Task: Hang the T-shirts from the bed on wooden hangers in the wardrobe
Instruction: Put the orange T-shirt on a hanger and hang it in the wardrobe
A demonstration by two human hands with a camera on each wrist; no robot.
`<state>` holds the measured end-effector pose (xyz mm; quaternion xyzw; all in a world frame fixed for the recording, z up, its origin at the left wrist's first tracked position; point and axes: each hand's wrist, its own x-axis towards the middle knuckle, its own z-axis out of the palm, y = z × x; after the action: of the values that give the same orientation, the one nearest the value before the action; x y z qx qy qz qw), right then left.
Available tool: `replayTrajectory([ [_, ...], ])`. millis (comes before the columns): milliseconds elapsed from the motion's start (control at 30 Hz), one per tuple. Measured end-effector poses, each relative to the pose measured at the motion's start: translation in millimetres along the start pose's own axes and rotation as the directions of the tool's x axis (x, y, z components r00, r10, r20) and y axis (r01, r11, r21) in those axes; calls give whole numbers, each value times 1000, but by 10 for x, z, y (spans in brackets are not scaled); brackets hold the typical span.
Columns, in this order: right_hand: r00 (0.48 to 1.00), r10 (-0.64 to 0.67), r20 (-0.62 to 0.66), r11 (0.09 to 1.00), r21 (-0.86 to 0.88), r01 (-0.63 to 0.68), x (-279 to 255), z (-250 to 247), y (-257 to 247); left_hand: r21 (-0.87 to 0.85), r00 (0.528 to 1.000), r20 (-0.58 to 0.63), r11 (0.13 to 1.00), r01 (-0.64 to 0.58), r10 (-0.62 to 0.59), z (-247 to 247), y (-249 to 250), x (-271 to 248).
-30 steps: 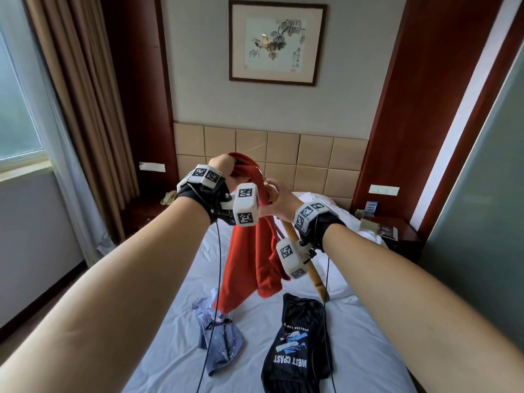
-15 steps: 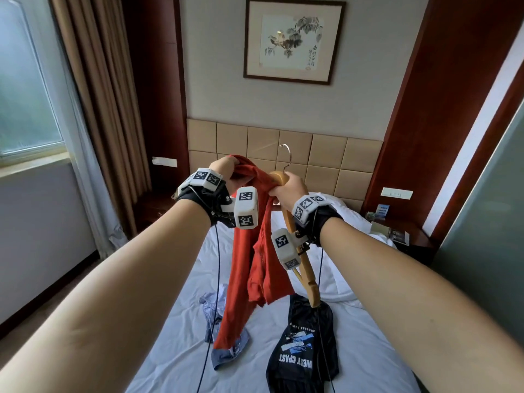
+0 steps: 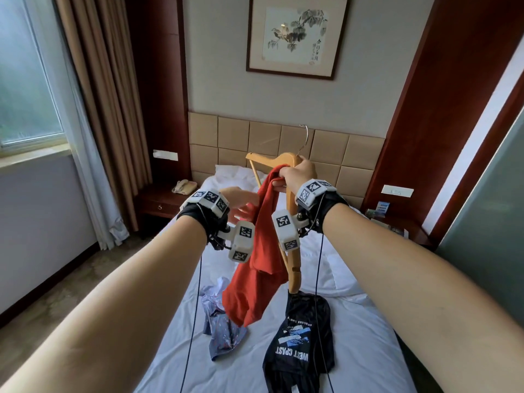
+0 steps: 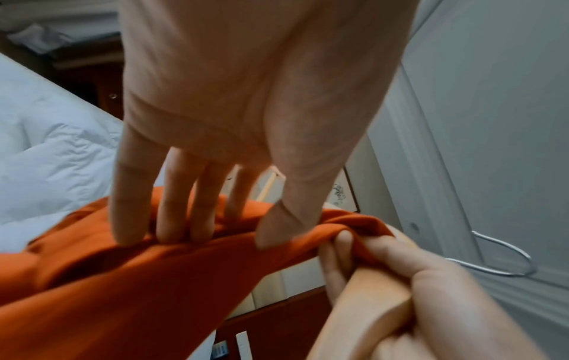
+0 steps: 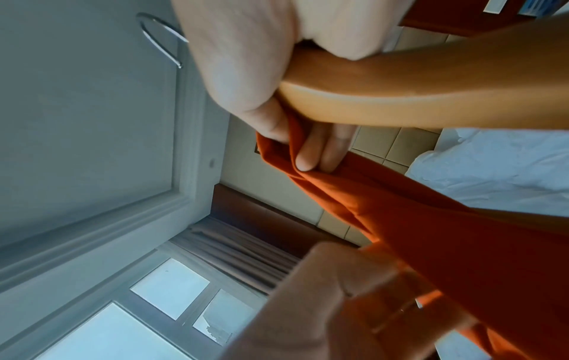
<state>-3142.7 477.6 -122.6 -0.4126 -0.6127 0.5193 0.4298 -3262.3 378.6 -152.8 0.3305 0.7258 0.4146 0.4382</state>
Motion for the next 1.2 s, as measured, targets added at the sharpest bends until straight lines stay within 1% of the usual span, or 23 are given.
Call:
replayTrajectory([
  [67, 1000, 0, -15, 1000, 16, 0, -5, -33, 1, 109, 998, 56, 994, 11, -17, 97, -100, 22],
  [100, 1000, -2, -13, 1000, 24, 2, -3, -58, 1, 152, 998, 63, 988, 2, -12, 140, -150, 73],
  [134, 1000, -5, -11, 1000, 29, 5, -12, -81, 1, 174, 998, 57, 985, -9, -1, 193, -179, 93],
  [200, 1000, -3, -17, 1000, 28, 3, -9, -109, 15, 184, 1000, -2, 983, -21, 21, 287, -210, 102],
  [300, 999, 7, -53, 1000, 27, -6, 39, -129, 57, 154, 993, -84, 986, -69, 83, 390, -225, 89],
  [334, 998, 0, -70, 1000, 13, 1, 53, -150, 72, 125, 990, -98, 989, -84, 97, 416, -236, 102],
  [401, 996, -34, -88, 998, -51, 30, 83, -220, 115, 11, 988, -109, 994, -110, 110, 439, -257, 156],
  [467, 997, -71, -39, 990, -121, 66, 99, -296, 187, -161, 985, -124, 977, -137, 118, 445, -277, 178],
  [534, 996, -88, 32, 985, -143, 92, 105, -364, 269, -319, 985, -132, 936, -149, 111, 441, -294, 213],
  [634, 989, -62, 134, 986, -149, 82, 91, -436, 376, -512, 984, -161, 845, -152, 80, 447, -328, 227],
  [701, 974, -37, 225, 984, -159, 75, 74, -470, 460, -607, 986, -157, 782, -145, 61, 489, -314, 145],
  [768, 959, -14, 285, 975, -210, 77, 58, -486, 581, -633, 988, -149, 765, -120, 32, 525, -318, 61],
  [834, 946, 0, 324, 971, -227, 78, 26, -495, 714, -653, 990, -135, 748, -121, 42, 545, -341, 20],
  [901, 928, 20, 373, 973, -220, 68, -18, -505, 826, -675, 988, -150, 729, -117, 20, 548, -373, -11],
  [1001, 894, 29, 447, 985, -167, 52, -105, -518, 1009, -681, 986, -167, 722, -121, 8, 557, -432, -83],
  [1135, 874, 29, 485, 989, -139, 44, -183, -523, 1260, -729, 987, -161, 677, -104, -22, 563, -577, -129],
  [1202, 859, 20, 511, 988, -142, 62, -235, -503, 1351, -741, 986, -157, 666, -79, -58, 560, -638, -147],
])
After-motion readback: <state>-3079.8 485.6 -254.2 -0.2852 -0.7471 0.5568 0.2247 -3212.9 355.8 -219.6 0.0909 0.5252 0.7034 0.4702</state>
